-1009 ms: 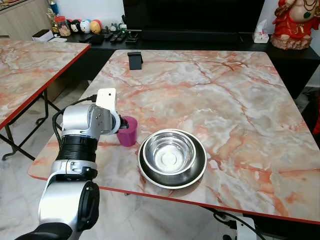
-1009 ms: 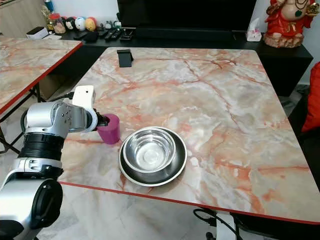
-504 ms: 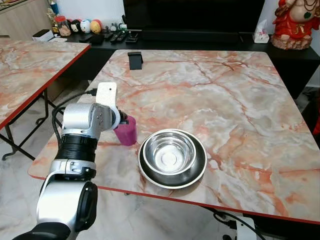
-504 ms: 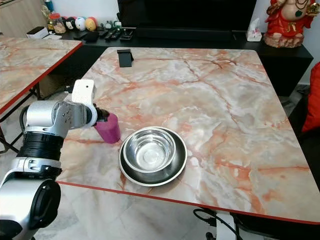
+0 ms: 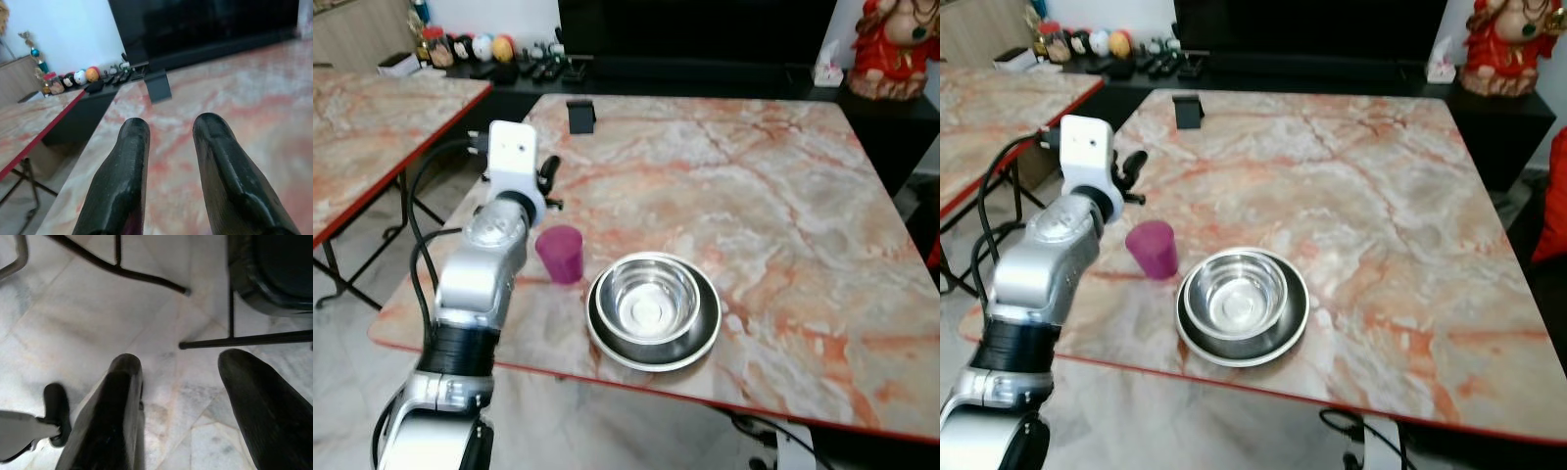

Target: Setting the table

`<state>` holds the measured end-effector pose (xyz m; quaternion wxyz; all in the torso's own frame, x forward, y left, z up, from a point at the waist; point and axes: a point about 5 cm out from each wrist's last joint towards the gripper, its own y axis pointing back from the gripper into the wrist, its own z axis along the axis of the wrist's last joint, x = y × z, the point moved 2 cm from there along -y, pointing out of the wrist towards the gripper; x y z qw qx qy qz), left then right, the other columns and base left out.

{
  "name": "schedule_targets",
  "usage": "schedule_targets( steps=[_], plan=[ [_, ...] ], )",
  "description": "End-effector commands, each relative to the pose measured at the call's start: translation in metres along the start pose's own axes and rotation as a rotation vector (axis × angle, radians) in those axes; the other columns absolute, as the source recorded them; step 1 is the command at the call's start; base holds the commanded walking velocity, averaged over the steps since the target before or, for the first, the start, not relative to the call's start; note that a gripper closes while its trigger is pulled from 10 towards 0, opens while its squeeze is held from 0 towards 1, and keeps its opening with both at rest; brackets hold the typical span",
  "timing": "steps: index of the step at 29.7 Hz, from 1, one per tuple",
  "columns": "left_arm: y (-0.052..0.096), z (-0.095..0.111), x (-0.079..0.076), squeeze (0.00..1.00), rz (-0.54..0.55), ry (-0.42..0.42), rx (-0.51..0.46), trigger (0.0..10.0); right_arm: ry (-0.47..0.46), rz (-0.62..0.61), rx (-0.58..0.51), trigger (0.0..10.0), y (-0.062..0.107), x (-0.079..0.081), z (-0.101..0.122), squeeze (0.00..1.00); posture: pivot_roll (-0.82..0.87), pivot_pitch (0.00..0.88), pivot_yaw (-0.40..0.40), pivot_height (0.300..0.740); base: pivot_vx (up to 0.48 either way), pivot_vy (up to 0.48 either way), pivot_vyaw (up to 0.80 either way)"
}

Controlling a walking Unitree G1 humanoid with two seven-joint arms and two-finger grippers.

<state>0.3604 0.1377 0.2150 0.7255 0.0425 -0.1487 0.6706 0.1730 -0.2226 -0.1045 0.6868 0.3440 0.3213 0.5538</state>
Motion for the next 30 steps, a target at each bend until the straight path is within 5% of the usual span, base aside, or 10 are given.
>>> schedule_targets(
  steps=[1,5,10,13,24,30],
  plan=[
    [0.013,-0.016,-0.009,0.0,-0.013,-0.059,-0.016,10.0,-0.027,-0.01,-0.014,10.0,0.001,-0.002,-0.002,0.0,0.17,0.0,-0.028,0.707,0.0,0.0,0.0],
    [0.027,-0.03,-0.003,0.0,0.058,-0.041,-0.044,10.0,-0.019,-0.029,-0.034,10.0,0.001,-0.005,0.0,0.0,0.16,0.0,-0.029,0.707,0.0,0.0,0.0],
    [0.031,-0.024,0.008,0.0,0.147,-0.113,-0.111,10.0,0.041,-0.094,-0.067,10.0,0.002,-0.012,0.004,0.0,0.17,0.0,-0.044,0.707,0.0,0.0,0.0],
    [0.032,-0.027,0.012,0.0,0.168,-0.003,-0.102,10.0,0.024,-0.109,-0.077,10.0,0.002,-0.014,0.004,0.0,0.17,0.0,-0.044,0.707,0.0,0.0,0.0],
    [0.027,-0.029,-0.009,0.0,0.021,0.055,-0.142,10.0,-0.046,-0.088,-0.077,10.0,0.002,-0.007,0.002,0.0,0.07,0.0,-0.014,0.707,0.0,0.0,0.0],
    [0.012,-0.02,-0.027,0.0,-0.046,0.074,-0.182,10.0,-0.092,-0.164,-0.115,10.0,0.004,-0.018,0.006,0.0,-0.03,0.0,0.016,0.707,0.0,0.0,0.0]
  ],
)
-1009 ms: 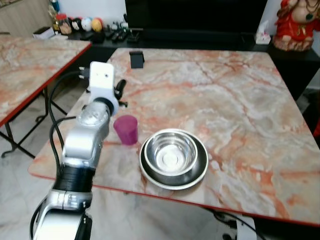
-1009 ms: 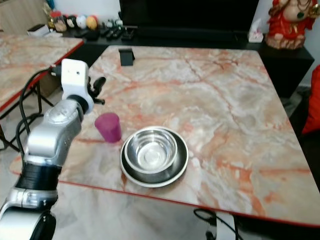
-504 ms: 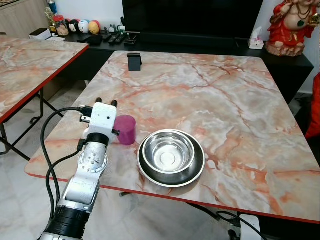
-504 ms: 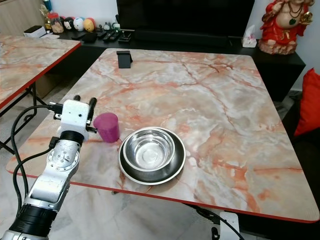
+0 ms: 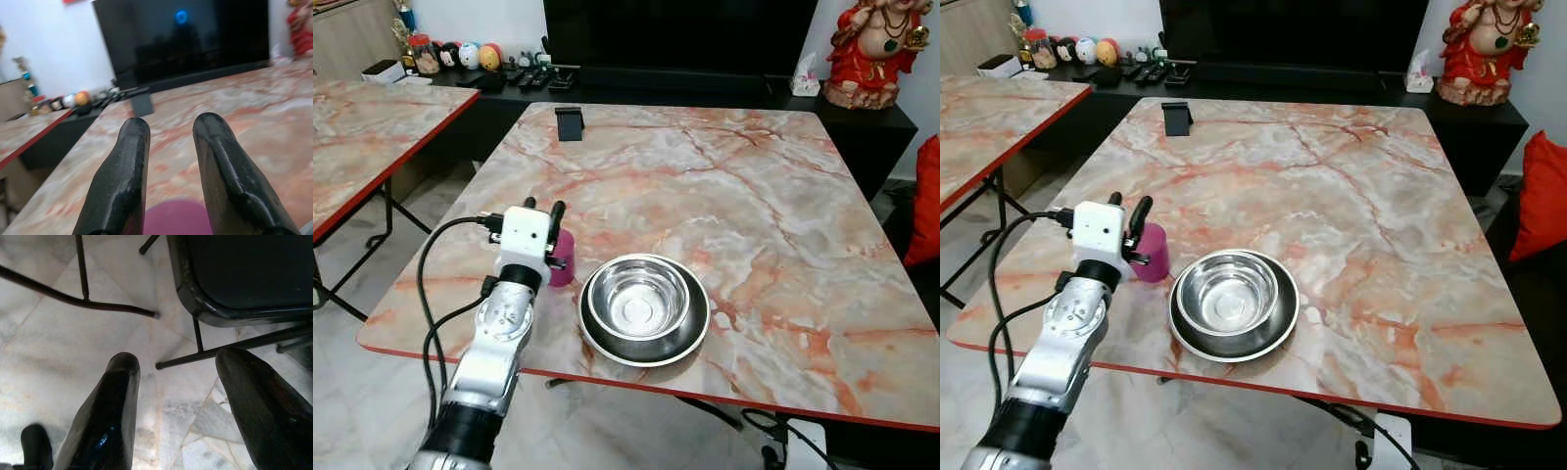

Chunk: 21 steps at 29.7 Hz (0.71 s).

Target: Setting the table

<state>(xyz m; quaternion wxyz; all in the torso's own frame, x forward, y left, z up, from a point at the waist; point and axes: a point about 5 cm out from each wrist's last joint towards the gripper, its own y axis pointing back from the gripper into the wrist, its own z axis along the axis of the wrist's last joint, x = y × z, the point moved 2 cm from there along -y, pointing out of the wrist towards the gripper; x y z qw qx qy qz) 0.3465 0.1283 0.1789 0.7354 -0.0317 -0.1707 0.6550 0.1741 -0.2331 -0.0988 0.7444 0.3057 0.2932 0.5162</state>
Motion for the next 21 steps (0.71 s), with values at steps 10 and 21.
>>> schedule_targets(
  steps=[10,21],
  plan=[
    [-0.021,0.013,-0.023,0.0,-0.094,0.039,-0.064,10.0,-0.071,-0.103,-0.05,10.0,-0.001,-0.02,0.01,0.0,-0.14,0.0,0.075,0.707,0.0,0.0,0.0],
    [-0.026,0.012,-0.002,0.0,0.064,0.056,-0.078,10.0,-0.052,-0.079,-0.033,10.0,-0.004,-0.016,0.015,0.0,0.01,0.0,-0.065,0.707,0.0,0.0,0.0]
  ],
)
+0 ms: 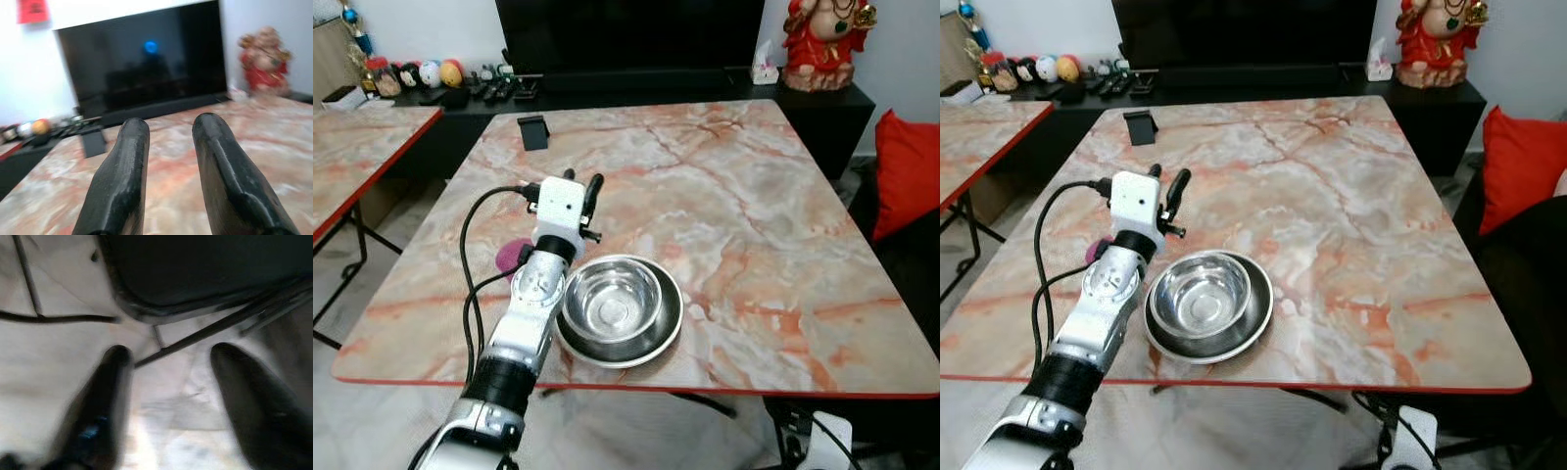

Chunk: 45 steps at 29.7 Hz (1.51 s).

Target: Setting the table

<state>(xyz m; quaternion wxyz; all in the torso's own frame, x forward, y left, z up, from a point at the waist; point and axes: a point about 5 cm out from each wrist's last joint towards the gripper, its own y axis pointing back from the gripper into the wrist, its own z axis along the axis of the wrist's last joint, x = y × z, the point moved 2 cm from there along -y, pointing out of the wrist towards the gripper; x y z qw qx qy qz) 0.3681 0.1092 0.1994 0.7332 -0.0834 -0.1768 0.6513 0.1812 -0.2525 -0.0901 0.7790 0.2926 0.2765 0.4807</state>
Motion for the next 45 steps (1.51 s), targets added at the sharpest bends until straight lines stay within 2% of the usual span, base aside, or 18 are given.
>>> schedule_targets(
  steps=[1,3,10,15,27,45],
  plan=[
    [0.004,-0.003,0.014,0.0,0.068,-0.012,0.004,10.0,-0.004,0.007,0.004,10.0,0.0,0.001,0.001,0.0,0.01,0.0,-0.065,0.707,0.0,0.0,0.0],
    [0.007,-0.002,0.028,0.0,0.127,-0.028,-0.004,10.0,-0.02,0.012,-0.004,10.0,0.0,0.002,0.001,0.0,0.06,0.0,-0.088,0.707,0.0,0.0,0.0],
    [0.013,-0.007,0.042,0.0,0.158,-0.062,0.004,10.0,0.004,0.044,-0.003,10.0,0.0,0.004,0.002,0.0,0.08,0.0,-0.093,0.707,0.0,0.0,0.0],
    [0.013,-0.006,0.045,0.0,0.161,-0.064,0.006,10.0,0.007,0.041,0.005,10.0,0.001,0.006,-0.002,0.0,0.07,0.0,-0.082,0.707,0.0,0.0,0.0],
    [0.015,-0.006,0.041,0.0,0.133,-0.065,0.01,10.0,0.008,0.07,0.023,10.0,0.002,0.011,-0.007,0.0,0.08,0.0,-0.07,0.707,0.0,0.0,0.0],
    [0.016,0.004,0.047,0.0,0.153,-0.067,-0.007,10.0,0.009,0.094,0.034,10.0,0.003,0.015,-0.009,0.0,0.11,0.0,-0.069,0.707,0.0,0.293,0.0]
  ],
)
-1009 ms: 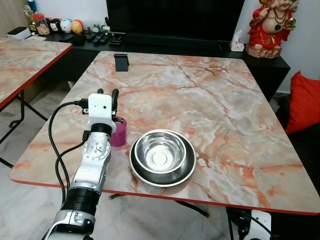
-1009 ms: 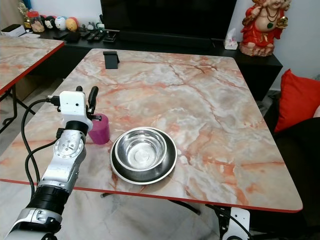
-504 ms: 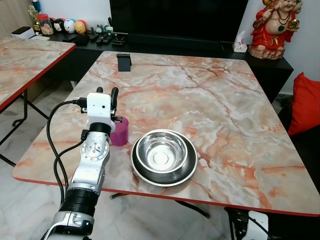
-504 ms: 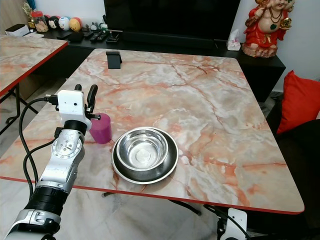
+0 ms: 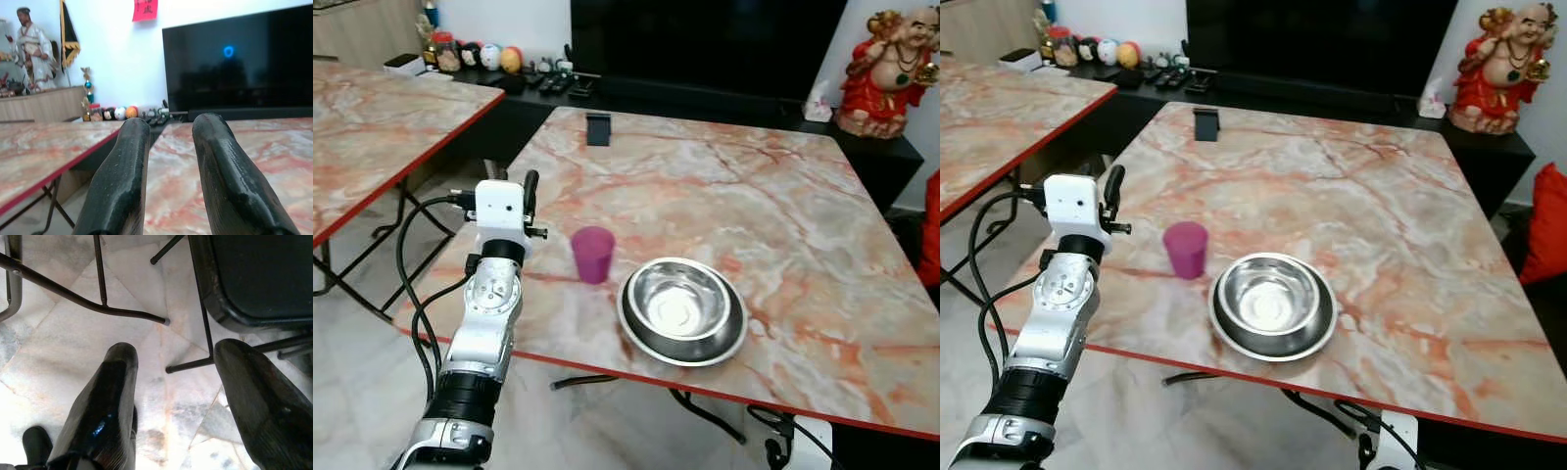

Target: Setting the table

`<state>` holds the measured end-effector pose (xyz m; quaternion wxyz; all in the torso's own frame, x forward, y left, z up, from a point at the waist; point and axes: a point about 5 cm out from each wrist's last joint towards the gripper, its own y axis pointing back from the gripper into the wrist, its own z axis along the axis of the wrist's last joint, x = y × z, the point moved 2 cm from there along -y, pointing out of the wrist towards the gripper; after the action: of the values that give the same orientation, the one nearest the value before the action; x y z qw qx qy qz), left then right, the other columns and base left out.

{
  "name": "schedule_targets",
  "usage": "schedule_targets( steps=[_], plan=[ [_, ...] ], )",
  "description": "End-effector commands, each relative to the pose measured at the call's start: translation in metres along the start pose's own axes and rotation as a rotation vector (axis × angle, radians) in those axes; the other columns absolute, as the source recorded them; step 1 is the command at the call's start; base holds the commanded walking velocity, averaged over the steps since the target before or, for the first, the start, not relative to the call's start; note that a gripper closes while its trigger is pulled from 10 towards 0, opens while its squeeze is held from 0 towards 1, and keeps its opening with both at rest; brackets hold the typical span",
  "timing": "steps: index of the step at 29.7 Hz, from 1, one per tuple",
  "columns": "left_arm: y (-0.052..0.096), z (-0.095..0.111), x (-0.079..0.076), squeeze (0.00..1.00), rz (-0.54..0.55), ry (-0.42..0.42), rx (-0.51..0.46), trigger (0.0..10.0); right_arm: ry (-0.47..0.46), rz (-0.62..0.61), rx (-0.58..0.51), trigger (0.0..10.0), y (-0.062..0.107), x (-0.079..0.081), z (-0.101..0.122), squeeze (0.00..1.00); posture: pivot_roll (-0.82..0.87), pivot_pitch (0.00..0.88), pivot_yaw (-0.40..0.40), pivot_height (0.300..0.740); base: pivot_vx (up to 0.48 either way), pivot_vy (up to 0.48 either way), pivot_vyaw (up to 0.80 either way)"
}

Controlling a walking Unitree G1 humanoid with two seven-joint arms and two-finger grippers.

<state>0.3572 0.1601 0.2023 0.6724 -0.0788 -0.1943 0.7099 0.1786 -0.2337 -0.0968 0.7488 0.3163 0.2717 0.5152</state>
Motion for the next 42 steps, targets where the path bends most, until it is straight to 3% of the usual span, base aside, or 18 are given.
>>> schedule_targets(
  steps=[1,42],
  plan=[
    [0.0002,0.0027,-0.0023,0.0,-0.005,-0.004,-0.001,10.0,0.002,-0.003,0.003,10.0,-0.0005,-0.0022,0.0011,0.0,0.11,0.0,-0.07,0.707,0.0,0.304,0.0],
    [0.0042,0.0052,0.0023,0.0,0.018,-0.008,0.003,10.0,0.028,0.007,0.014,10.0,-0.0012,-0.0039,0.0019,0.0,0.13,0.0,-0.085,0.707,0.0,0.303,0.0]
  ],
)
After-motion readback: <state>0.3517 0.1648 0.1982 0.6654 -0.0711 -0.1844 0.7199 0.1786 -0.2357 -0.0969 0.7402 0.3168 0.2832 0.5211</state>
